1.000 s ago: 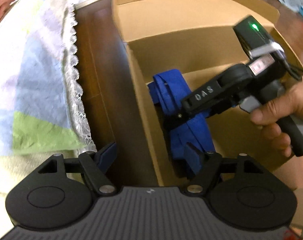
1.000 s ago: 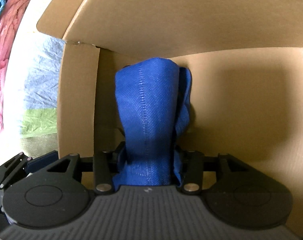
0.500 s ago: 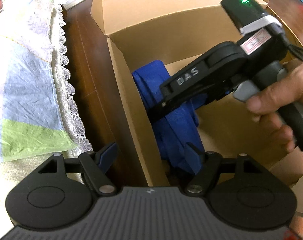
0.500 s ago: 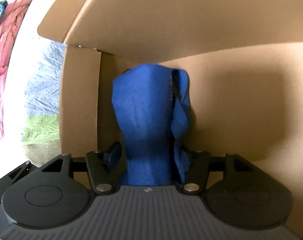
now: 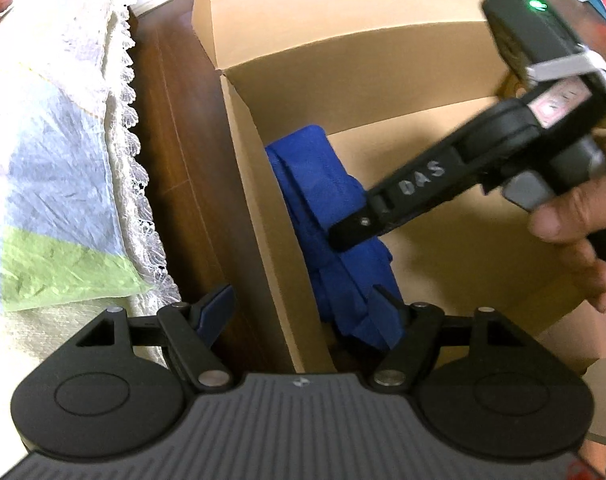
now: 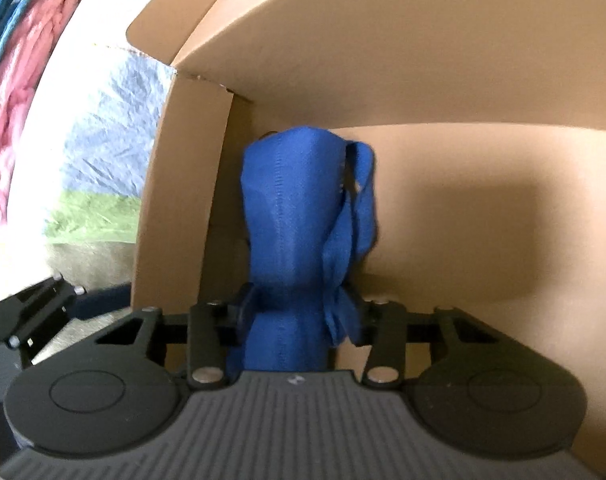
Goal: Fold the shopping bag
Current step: 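Lower the bag onto the box floor and open the right gripper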
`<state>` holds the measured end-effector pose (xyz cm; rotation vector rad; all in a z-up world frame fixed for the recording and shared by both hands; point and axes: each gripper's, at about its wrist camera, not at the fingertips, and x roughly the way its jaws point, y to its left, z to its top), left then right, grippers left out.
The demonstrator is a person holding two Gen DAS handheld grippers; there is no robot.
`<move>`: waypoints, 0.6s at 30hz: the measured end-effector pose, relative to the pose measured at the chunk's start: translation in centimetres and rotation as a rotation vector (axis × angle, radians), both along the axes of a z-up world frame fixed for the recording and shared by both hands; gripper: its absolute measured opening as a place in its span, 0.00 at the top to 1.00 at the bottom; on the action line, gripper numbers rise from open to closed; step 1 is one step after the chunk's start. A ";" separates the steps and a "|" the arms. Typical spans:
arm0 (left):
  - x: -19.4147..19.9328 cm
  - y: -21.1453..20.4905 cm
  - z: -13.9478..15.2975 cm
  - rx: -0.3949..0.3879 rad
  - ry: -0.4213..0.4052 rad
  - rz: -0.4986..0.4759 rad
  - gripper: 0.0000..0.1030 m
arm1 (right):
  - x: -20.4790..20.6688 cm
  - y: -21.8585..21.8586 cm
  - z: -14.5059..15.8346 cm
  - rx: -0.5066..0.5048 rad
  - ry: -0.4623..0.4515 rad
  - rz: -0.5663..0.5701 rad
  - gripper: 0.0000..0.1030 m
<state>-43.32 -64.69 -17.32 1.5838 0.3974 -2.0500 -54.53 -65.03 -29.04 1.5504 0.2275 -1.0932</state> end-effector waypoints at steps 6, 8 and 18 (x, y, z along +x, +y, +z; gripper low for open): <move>0.5 0.5 0.4 -0.006 0.018 0.009 0.28 | 0.8 -0.8 0.8 -0.012 0.018 0.024 0.60; 0.8 0.8 0.6 -0.012 0.023 0.013 0.28 | 0.8 -0.6 1.6 -0.017 0.042 0.018 0.54; 0.6 2.7 3.7 -0.083 0.091 0.024 0.25 | -1.4 4.4 8.2 -0.084 0.217 0.002 0.13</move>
